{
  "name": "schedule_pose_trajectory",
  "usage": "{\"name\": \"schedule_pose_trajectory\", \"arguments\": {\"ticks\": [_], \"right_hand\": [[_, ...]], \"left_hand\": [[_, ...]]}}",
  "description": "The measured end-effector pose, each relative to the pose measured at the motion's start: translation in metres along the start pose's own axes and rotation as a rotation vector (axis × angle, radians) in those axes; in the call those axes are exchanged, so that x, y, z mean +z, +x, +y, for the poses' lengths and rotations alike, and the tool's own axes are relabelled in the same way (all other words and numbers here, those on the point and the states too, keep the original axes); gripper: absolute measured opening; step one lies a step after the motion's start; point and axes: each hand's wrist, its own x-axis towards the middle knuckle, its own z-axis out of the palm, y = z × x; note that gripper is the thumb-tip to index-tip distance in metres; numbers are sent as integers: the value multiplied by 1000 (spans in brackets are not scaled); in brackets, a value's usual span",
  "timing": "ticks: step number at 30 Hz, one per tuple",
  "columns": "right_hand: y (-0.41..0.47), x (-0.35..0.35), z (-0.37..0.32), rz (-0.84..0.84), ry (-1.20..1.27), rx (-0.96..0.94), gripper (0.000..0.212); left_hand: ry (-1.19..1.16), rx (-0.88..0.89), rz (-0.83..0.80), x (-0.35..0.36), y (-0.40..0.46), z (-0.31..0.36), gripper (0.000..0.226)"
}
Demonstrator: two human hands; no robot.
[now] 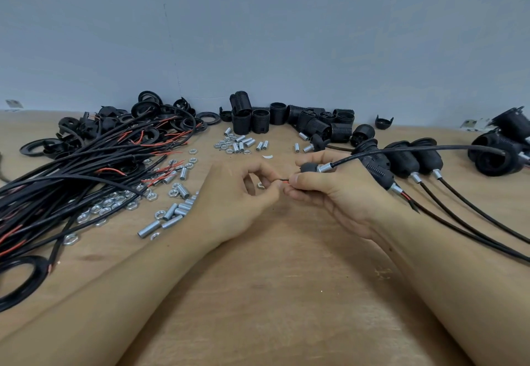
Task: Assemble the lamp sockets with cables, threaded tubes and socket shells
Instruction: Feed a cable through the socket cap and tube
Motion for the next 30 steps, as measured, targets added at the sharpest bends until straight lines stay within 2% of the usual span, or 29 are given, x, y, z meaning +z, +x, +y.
{"name": "schedule_pose_trajectory", "arguments": {"ticks": [4,10,12,19,24,30], "right_hand": [[-3,-3,-6,-40,-47,74,35],[-5,-1,-9,-112,-127,11,27],[-4,0,-7,-58,-62,-24,27],[3,2,-2,11,252,-15,29],[4,-4,-6,25,225,-51,28],[7,-14,-8,105,198,-45,25]], "left_hand": [[-108,-46,-41,-2,1,2,20],[-339,-234,-75,-1,4,8,27],[-364,-269,-91,-1,5,8,27],[-368,-206,-74,0,7,6,17],[-213,-163,-110,-5,13,7,14],[172,-246,178,-24,98,-10,8]]}}
